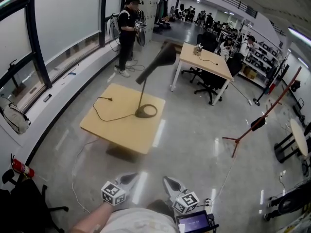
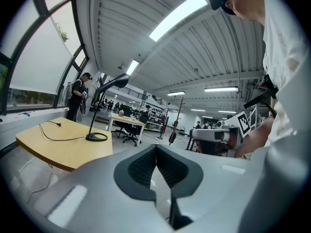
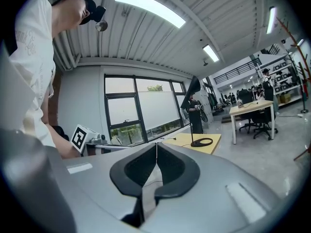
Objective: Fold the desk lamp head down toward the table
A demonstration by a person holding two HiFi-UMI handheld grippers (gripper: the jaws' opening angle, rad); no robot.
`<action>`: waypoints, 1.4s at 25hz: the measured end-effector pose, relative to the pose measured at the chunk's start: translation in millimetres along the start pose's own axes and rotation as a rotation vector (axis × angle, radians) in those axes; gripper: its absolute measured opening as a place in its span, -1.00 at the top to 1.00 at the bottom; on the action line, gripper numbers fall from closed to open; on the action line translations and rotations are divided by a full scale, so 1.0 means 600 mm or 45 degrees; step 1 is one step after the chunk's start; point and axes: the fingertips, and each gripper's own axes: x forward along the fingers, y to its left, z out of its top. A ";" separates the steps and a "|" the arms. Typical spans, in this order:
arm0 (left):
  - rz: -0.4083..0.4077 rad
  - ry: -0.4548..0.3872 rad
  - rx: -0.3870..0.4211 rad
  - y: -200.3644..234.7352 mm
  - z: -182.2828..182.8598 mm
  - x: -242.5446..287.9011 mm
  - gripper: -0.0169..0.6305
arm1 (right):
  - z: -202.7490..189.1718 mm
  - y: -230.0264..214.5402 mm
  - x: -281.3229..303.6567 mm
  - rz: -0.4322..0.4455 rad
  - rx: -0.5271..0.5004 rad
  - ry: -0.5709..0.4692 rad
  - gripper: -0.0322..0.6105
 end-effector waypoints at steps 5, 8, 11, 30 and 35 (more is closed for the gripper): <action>0.018 -0.019 -0.011 0.010 0.016 0.001 0.94 | 0.019 -0.009 0.029 0.021 -0.018 -0.006 0.86; 0.035 -0.037 -0.042 0.022 0.028 0.013 0.94 | 0.037 -0.014 0.044 0.042 -0.048 -0.022 0.86; 0.038 -0.041 -0.029 0.026 0.039 0.041 0.94 | 0.039 -0.034 0.048 0.047 -0.042 -0.016 0.86; 0.149 -0.023 0.047 0.035 0.108 0.230 0.94 | 0.087 -0.242 0.058 0.062 0.003 -0.014 0.86; 0.194 -0.017 0.057 0.034 0.105 0.282 0.94 | 0.090 -0.290 0.051 0.093 0.006 0.002 0.86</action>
